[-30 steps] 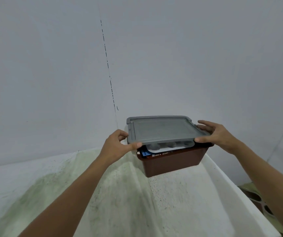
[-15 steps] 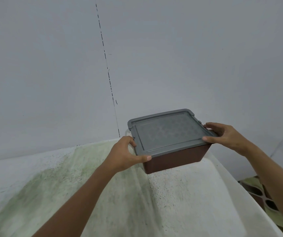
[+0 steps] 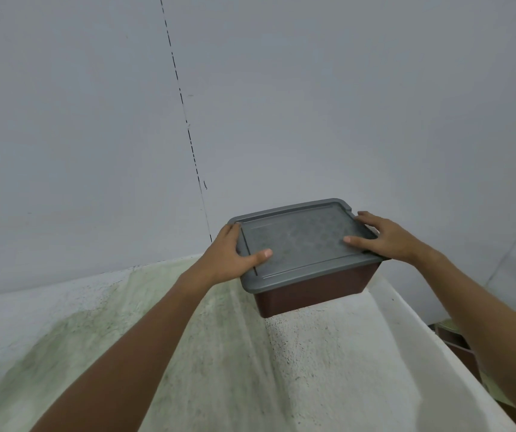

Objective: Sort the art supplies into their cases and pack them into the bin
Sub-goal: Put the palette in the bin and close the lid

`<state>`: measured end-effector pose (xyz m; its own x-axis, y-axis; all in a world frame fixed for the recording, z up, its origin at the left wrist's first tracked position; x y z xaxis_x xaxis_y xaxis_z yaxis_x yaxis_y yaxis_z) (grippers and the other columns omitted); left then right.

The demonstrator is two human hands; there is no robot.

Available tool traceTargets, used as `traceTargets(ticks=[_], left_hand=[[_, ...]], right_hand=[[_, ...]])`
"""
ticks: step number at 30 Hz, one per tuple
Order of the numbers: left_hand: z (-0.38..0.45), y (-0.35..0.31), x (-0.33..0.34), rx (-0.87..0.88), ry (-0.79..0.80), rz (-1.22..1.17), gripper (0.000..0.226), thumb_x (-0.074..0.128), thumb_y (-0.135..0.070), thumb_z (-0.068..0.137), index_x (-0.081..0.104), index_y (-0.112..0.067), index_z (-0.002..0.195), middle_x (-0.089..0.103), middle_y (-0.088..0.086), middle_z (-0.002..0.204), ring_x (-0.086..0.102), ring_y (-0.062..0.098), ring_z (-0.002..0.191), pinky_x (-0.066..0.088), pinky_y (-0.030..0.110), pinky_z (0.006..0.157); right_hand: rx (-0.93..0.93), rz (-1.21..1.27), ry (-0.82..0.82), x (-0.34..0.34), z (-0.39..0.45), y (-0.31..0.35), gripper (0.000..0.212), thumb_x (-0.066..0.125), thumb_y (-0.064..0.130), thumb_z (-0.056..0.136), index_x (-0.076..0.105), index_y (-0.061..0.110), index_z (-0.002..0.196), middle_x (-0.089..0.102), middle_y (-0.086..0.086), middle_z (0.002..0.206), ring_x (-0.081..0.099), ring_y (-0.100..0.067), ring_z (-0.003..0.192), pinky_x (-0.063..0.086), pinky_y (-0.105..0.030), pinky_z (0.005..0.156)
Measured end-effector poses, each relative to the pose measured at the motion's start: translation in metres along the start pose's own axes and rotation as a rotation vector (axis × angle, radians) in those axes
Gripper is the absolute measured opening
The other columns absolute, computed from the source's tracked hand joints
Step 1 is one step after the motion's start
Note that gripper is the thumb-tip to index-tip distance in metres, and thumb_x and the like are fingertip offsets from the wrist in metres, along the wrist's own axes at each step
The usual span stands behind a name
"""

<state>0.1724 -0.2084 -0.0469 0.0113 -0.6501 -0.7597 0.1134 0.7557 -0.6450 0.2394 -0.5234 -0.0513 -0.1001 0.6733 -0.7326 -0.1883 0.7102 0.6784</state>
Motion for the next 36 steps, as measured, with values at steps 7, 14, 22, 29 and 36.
traceTargets(ticks=[7,14,22,29,36], left_hand=[[0.01,0.013,0.014,-0.06,0.03,0.077,0.118,0.055,-0.088,0.057,0.017,-0.026,0.15,0.025,-0.008,0.15,0.031,0.016,0.137,0.033,0.043,0.112],[0.008,0.022,0.021,-0.053,0.011,-0.01,0.099,0.057,-0.064,0.081,0.005,-0.021,0.153,0.0,-0.005,0.161,0.005,0.012,0.147,0.012,0.034,0.119],[-0.024,0.045,0.017,-0.378,-0.231,-0.307,0.067,0.063,-0.053,0.083,0.042,-0.011,0.13,0.051,-0.003,0.114,0.054,0.019,0.107,0.048,0.034,0.084],[-0.044,0.028,0.024,-0.338,-0.312,-0.396,0.031,0.065,-0.035,0.084,0.066,-0.004,0.086,0.063,0.012,0.073,0.057,0.016,0.061,0.055,0.032,0.056],[-0.039,0.008,0.017,-0.198,-0.371,-0.186,0.025,0.054,-0.015,0.088,0.046,-0.002,0.068,0.041,0.021,0.072,0.034,0.009,0.049,0.028,0.012,0.037]], right_hand=[[0.054,0.032,0.046,0.012,0.002,-0.009,0.086,0.069,0.058,0.073,0.036,0.025,0.146,0.024,0.012,0.155,0.029,-0.014,0.14,0.024,-0.034,0.115],[0.12,0.216,0.082,0.014,-0.002,-0.014,0.083,0.068,0.048,0.081,0.024,0.029,0.149,0.033,0.003,0.151,0.044,-0.018,0.126,0.04,-0.029,0.093],[0.326,0.429,-0.146,0.008,-0.001,-0.043,0.043,0.06,0.029,0.09,0.06,-0.004,0.118,0.06,-0.013,0.105,0.058,-0.021,0.089,0.048,-0.033,0.079],[0.287,0.533,-0.281,0.0,-0.009,-0.04,0.031,0.068,0.017,0.086,0.066,0.003,0.113,0.067,-0.007,0.101,0.062,-0.022,0.092,0.051,-0.035,0.086],[0.161,0.165,-0.339,-0.007,-0.011,-0.015,0.038,0.059,0.011,0.088,0.061,0.009,0.126,0.061,-0.008,0.128,0.058,-0.021,0.114,0.043,-0.028,0.097]])
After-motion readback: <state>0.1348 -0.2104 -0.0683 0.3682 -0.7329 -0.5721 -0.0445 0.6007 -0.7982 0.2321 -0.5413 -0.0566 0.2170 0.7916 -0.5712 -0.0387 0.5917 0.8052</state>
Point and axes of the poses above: each hand's wrist, its own z-axis towards the middle knuckle, its own x-axis out of the palm, y = z × x, the point moved 7 cm from there along z, towards the middle knuckle
